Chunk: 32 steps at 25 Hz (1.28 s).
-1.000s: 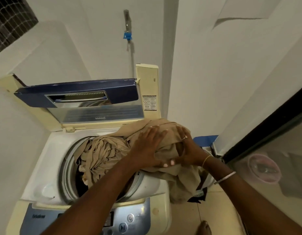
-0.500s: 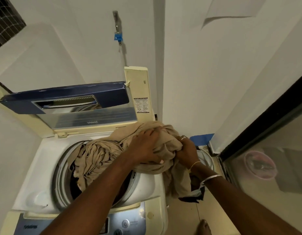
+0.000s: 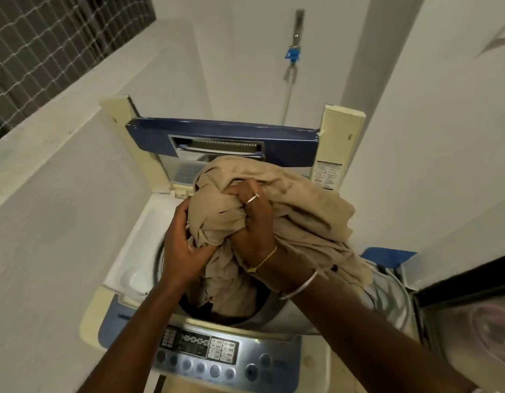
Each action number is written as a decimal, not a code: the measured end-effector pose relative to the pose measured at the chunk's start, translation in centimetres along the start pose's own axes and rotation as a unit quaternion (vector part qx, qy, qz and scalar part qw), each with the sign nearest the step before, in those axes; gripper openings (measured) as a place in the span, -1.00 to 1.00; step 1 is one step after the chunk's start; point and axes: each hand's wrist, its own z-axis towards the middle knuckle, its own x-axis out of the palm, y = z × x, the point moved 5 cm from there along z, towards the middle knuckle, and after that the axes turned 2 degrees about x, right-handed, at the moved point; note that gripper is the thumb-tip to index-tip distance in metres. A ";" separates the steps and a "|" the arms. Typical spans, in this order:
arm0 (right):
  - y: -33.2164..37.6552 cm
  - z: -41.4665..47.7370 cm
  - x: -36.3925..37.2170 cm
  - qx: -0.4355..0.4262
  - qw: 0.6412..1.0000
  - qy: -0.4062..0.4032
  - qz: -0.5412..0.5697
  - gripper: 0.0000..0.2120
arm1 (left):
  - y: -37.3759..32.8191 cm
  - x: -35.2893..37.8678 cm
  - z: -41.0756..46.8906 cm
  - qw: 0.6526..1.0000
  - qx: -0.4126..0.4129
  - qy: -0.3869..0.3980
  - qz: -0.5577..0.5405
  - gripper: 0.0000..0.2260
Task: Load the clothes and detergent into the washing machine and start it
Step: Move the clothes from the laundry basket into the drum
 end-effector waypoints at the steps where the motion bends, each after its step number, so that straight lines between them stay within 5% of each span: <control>1: -2.3 -0.9 2.2 0.044 0.997 0.055 -0.006 -0.80 | 1.6 -0.8 -0.1 0.999 -0.028 -0.002 0.026 -0.41; 4: -11.0 -6.0 7.4 0.164 0.925 0.261 -0.222 -0.59 | 9.9 -3.0 -2.2 0.964 -0.165 0.099 0.185 -0.47; 7: -18.0 -12.8 7.0 0.251 0.728 0.488 -0.410 -0.30 | 14.4 -2.8 -3.7 0.920 -0.221 0.182 0.268 -0.59; 10: -19.6 -14.7 4.9 0.355 0.659 0.520 -0.410 -0.23 | 14.0 -1.8 -3.1 0.934 -0.184 0.173 0.252 -0.69; 12: -18.5 -13.0 3.7 0.332 0.679 0.523 -0.393 -0.37 | 12.4 0.5 -2.3 0.950 -0.145 0.159 0.228 -0.66; 16: -11.4 -7.7 -1.8 0.195 0.795 0.417 -0.395 -0.70 | 6.8 7.4 -0.4 0.969 -0.010 0.155 0.191 -0.72; 20: -7.0 -5.4 -14.7 0.182 0.866 0.213 -0.414 -0.59 | 2.1 15.9 0.5 0.975 -0.030 0.187 0.118 -0.62; 21: -7.2 -5.6 -18.4 0.217 0.886 0.175 -0.371 -0.50 | 2.0 17.2 0.8 0.967 -0.045 0.158 0.195 -0.50; 22: -8.5 -6.1 -21.5 0.265 0.888 0.177 -0.332 -0.33 | 1.7 18.6 0.9 0.944 -0.049 0.165 0.283 -0.37; 23: -9.8 -6.9 -23.7 0.296 0.869 0.224 -0.326 -0.10 | 0.9 20.5 0.5 0.899 0.035 0.258 0.352 -0.23; 25: -13.0 -9.5 -26.3 0.282 0.770 0.365 -0.441 0.28 | -0.1 25.6 -1.0 0.819 0.144 0.459 0.314 0.05; 27: -15.8 -11.6 -27.1 0.307 0.719 0.412 -0.469 0.41 | -0.3 26.1 -1.9 0.779 0.181 0.507 0.320 0.14; 29: -18.5 -12.3 -26.4 0.300 0.766 0.350 -0.448 0.36 | 0.2 28.1 -2.0 0.771 0.167 0.483 0.381 0.11; 32: -21.1 -12.0 -25.9 0.360 0.838 0.204 -0.355 -0.25 | -0.7 29.2 -1.8 0.776 0.186 0.442 0.410 0.01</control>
